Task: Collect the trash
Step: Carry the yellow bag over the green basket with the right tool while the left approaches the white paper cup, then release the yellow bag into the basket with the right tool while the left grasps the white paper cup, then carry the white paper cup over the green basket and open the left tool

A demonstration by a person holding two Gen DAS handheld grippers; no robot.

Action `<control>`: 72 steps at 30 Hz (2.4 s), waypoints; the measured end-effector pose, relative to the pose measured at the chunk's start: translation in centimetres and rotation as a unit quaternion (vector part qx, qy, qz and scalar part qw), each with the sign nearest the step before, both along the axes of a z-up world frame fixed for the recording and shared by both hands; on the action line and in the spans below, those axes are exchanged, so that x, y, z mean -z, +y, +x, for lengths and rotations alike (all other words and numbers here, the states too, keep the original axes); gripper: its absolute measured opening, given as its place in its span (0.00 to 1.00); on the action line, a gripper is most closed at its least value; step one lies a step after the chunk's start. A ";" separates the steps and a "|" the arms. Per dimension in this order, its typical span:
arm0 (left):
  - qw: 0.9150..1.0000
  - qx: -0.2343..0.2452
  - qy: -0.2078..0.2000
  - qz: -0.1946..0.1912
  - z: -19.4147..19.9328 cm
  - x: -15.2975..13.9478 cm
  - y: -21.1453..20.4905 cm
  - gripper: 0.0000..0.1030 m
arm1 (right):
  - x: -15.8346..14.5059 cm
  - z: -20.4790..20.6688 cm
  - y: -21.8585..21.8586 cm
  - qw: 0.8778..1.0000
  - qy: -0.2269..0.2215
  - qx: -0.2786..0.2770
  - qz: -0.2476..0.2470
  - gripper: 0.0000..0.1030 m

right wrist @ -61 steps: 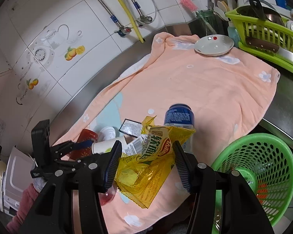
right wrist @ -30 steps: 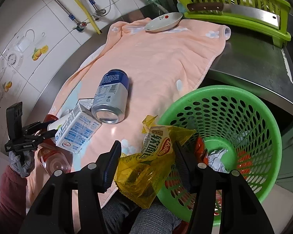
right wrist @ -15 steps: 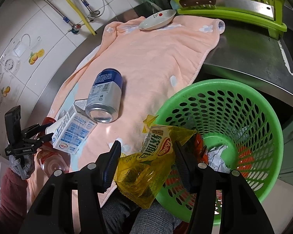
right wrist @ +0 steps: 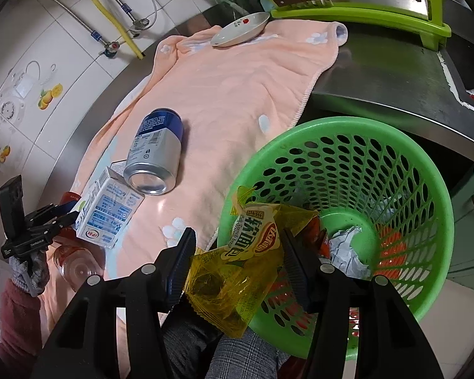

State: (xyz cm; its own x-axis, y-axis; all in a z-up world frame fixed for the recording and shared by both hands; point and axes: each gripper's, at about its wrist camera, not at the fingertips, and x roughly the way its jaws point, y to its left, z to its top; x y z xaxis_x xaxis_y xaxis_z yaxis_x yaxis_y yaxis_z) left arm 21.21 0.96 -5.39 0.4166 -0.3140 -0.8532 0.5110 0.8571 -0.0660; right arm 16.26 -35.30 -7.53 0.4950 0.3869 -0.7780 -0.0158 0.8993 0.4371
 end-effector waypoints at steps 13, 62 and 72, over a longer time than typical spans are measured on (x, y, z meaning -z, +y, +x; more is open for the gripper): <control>0.998 0.003 0.059 0.018 2.2 0.8 -1.0 0.59 | 0.3 -0.4 -1.0 1.000 0.003 0.004 0.004 0.52; 0.993 0.059 0.051 -0.094 -1.4 0.1 -24.7 0.53 | -2.6 -7.2 -10.3 0.990 -0.074 0.094 -0.076 0.74; 0.993 0.045 0.099 -0.050 0.1 7.3 -32.5 0.54 | -1.3 -8.7 -12.9 0.989 -0.078 0.105 -0.070 0.74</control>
State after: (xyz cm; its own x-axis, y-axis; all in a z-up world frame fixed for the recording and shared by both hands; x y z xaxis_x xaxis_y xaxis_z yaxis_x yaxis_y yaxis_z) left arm 21.29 -31.53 -12.67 0.2104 -0.4301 -0.8779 0.5533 0.7927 -0.2558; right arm 7.59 -48.23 -6.21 0.6709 0.1569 -0.7248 0.1212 0.9410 0.3159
